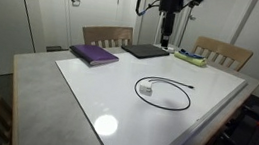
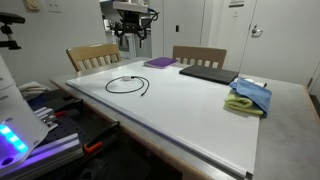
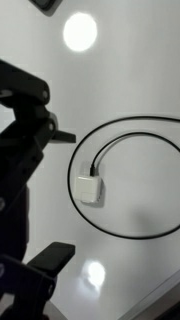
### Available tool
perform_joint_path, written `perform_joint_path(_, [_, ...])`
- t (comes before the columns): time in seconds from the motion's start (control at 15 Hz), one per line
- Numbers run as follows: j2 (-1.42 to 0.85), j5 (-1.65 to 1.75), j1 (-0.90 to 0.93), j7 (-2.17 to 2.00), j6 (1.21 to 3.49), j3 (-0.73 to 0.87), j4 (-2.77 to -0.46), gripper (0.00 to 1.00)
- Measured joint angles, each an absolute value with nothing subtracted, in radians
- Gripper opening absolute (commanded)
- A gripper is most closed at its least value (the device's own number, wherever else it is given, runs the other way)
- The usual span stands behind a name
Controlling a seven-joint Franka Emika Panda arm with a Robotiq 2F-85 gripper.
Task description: Straighten out the cable
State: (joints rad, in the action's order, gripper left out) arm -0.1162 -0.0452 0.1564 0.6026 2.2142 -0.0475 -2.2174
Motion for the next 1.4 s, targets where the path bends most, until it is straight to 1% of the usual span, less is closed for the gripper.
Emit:
perform_joint_path(0.27, [-0.191, -0.038, 0.144, 0.718, 2.215, -0.072, -2.183, 1.00])
perform_joint_path(0.6, [-0.200, -0.036, 0.140, 0.763, 2.219, -0.099, -2.183, 1.00])
perform_joint_path(1.0, [-0.251, -0.035, 0.140, 1.018, 2.314, -0.182, -2.218, 1.00])
perform_joint_path(1.2, [-0.275, -0.033, 0.133, 1.180, 2.312, -0.192, -2.223, 1.00])
perform_joint_path(1.4, [-0.279, -0.034, 0.131, 1.181, 2.312, -0.193, -2.223, 1.00])
